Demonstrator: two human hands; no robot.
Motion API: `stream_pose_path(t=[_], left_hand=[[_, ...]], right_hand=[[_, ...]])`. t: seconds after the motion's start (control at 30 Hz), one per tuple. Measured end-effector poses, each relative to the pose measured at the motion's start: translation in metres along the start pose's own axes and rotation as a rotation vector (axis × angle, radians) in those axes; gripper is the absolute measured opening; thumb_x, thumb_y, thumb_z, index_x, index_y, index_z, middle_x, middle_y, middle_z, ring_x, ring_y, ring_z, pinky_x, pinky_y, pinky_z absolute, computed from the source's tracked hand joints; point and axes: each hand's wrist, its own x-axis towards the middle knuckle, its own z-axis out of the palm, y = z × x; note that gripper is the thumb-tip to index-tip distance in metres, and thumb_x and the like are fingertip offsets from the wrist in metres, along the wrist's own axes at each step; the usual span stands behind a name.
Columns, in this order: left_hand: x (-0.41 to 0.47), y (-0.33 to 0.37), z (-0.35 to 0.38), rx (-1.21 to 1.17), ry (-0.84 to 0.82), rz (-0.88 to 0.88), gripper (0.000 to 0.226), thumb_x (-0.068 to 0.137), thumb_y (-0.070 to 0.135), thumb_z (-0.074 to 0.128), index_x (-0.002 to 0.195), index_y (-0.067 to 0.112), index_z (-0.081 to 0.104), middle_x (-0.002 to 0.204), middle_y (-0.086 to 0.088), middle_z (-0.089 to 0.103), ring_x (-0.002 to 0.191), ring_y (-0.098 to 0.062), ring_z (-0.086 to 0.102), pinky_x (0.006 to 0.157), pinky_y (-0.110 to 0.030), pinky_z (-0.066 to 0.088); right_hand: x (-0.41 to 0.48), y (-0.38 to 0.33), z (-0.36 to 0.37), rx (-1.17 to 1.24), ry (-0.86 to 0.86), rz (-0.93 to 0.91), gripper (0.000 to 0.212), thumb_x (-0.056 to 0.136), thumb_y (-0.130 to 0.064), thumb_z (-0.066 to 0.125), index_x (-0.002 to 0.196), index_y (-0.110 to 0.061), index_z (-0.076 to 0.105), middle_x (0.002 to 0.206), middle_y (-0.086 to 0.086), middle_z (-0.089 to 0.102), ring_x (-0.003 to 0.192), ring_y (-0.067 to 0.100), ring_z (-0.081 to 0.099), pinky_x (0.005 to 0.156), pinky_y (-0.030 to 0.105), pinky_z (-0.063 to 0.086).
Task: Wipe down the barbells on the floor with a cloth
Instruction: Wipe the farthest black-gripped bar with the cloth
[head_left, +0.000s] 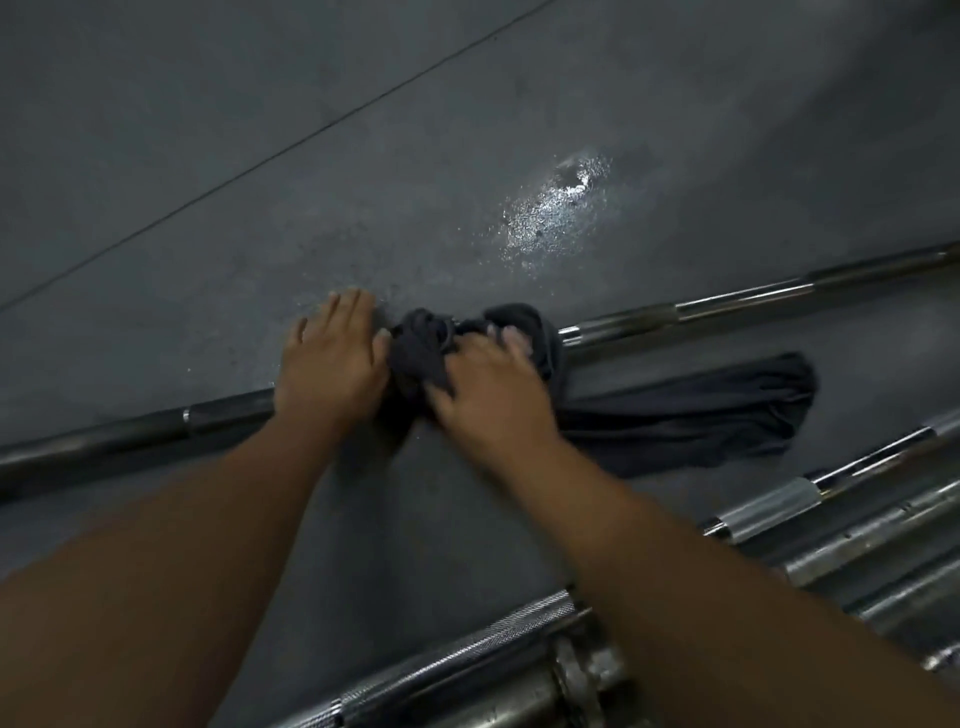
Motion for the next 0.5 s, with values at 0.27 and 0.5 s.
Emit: stream_pose_path(t=[0.27, 0.5], left_hand=[[-0.024, 0.012, -0.001, 0.027, 0.009, 0.028, 0.059, 0.097, 0.042, 0.022, 0.148, 0.015, 0.037, 0.156, -0.005, 0.038, 0.145, -0.023, 0.031, 0.118, -0.05, 0.023], [-0.108, 0.019, 0.004, -0.007, -0.172, 0.093, 0.077, 0.093, 0.055, 0.005, 0.155, 0.015, 0.027, 0.163, -0.005, 0.023, 0.15, -0.024, 0.021, 0.118, -0.047, 0.024]], right_hand=[[-0.006, 0.087, -0.032, -0.176, 0.028, 0.56, 0.042, 0.082, -0.034, 0.04, 0.085, -0.004, 0.069, 0.087, 0.021, 0.067, 0.09, 0.038, 0.06, 0.096, 0.051, 0.041], [-0.053, 0.049, -0.031, -0.1, -0.19, 0.176, 0.049, 0.089, -0.042, 0.034, 0.098, -0.013, 0.072, 0.096, 0.012, 0.072, 0.098, 0.031, 0.064, 0.1, 0.045, 0.04]])
